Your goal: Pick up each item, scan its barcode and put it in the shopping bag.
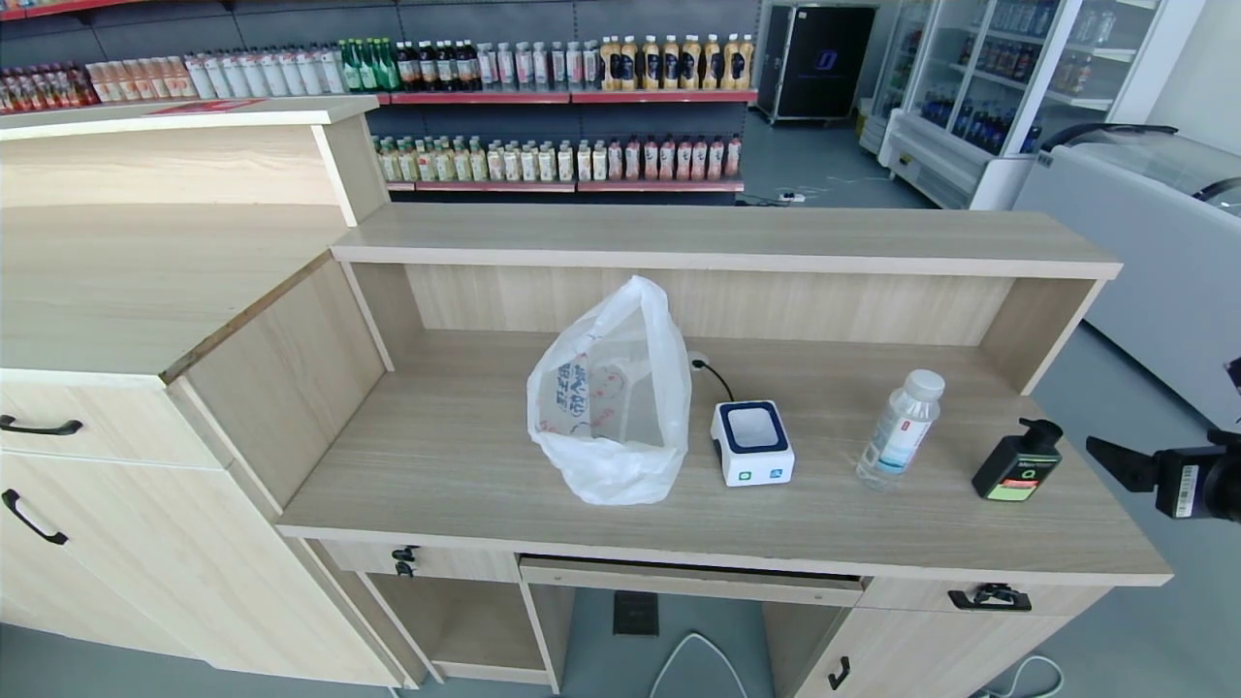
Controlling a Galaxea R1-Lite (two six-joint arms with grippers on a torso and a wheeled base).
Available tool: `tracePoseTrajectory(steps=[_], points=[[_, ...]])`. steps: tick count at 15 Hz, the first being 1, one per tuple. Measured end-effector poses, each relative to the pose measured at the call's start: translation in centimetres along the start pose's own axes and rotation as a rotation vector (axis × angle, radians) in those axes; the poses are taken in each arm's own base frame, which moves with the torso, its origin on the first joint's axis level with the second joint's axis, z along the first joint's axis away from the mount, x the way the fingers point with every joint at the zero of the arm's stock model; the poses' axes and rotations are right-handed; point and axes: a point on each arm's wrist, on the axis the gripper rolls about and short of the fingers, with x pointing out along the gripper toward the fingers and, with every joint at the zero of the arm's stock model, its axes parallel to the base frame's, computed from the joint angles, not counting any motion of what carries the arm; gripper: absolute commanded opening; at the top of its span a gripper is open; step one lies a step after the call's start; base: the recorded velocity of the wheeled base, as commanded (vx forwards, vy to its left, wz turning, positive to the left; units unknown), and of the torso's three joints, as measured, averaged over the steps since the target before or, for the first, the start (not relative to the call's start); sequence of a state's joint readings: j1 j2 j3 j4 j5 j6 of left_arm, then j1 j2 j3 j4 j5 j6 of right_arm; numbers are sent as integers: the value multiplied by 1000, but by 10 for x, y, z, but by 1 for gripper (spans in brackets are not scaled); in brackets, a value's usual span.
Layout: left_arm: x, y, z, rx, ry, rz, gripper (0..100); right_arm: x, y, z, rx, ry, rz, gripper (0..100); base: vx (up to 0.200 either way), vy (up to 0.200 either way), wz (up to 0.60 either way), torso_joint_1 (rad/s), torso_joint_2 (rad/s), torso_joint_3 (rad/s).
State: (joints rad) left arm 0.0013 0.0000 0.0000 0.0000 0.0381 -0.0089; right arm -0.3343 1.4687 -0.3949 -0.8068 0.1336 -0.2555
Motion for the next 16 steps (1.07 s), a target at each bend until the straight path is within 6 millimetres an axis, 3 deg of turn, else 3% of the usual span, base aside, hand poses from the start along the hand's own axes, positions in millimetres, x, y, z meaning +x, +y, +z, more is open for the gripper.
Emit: tracePoseTrajectory(steps=[4,10,13,16], points=[[0,0,0,0,0,0,100,14,-8,-17,25,69,-24,100,0,0,0,0,0,0],[0,0,0,0,0,0,100,71,-20,-28,8,39,71,100,0,0,0,0,0,0],[0,0,0,0,0,0,100,105,-13,-31,-16,9,167,100,0,0,0,0,0,0],[0,0,0,0,0,0,100,135,10,-32,-45,-34,281,100,0,0,0,0,0,0]])
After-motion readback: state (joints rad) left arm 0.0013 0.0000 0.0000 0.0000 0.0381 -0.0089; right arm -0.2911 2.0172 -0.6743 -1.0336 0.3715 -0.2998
